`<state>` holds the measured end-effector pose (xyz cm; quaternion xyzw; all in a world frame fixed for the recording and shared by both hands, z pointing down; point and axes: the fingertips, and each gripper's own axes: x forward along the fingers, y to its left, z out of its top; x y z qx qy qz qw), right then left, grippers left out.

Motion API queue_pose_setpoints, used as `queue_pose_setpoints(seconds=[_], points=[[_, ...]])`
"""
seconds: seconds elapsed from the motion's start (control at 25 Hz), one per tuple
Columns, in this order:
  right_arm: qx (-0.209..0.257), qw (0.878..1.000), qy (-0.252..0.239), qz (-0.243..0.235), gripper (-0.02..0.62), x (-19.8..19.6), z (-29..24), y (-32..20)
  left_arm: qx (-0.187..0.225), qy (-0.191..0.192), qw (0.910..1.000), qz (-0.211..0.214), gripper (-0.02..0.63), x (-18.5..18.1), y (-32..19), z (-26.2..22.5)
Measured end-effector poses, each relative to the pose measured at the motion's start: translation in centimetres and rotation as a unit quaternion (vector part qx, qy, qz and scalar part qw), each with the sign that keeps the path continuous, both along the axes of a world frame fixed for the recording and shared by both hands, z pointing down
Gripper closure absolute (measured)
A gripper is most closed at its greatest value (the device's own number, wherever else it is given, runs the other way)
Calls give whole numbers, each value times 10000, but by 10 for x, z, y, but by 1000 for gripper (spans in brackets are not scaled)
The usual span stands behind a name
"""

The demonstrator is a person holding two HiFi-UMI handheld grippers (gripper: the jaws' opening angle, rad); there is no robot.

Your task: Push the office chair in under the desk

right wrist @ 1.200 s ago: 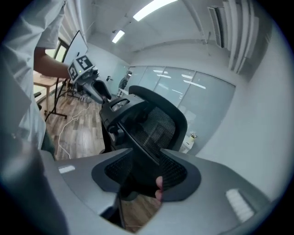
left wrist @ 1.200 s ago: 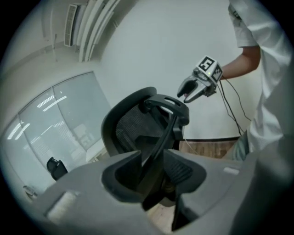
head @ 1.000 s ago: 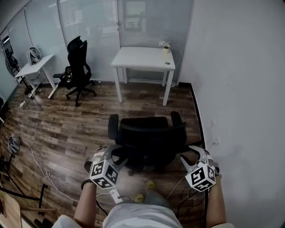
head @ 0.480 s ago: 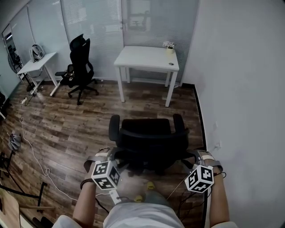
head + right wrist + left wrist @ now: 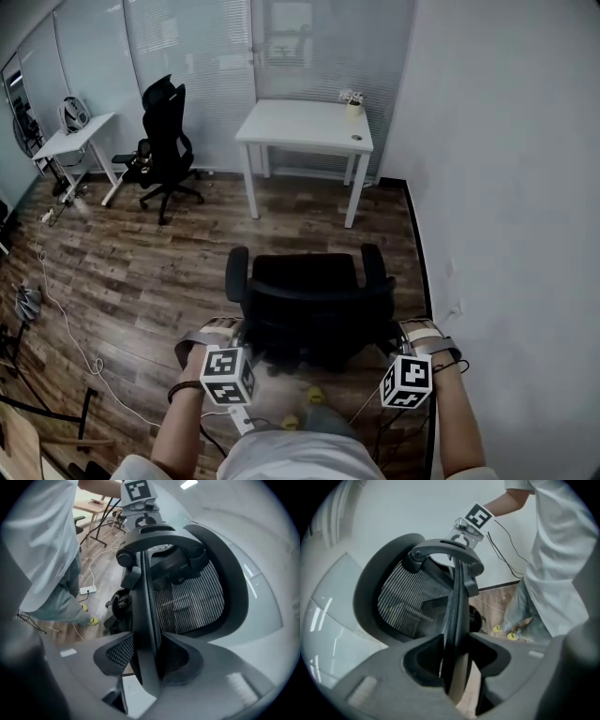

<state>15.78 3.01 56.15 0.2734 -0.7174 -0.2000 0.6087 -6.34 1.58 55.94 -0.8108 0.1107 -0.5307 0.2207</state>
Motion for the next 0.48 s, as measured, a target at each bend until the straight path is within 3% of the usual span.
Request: queue_pose_setpoints(seconds=[0.48], points=[[165, 9996, -44, 223, 407, 0, 7, -10, 163, 68, 9998, 112, 448, 1, -5, 2]])
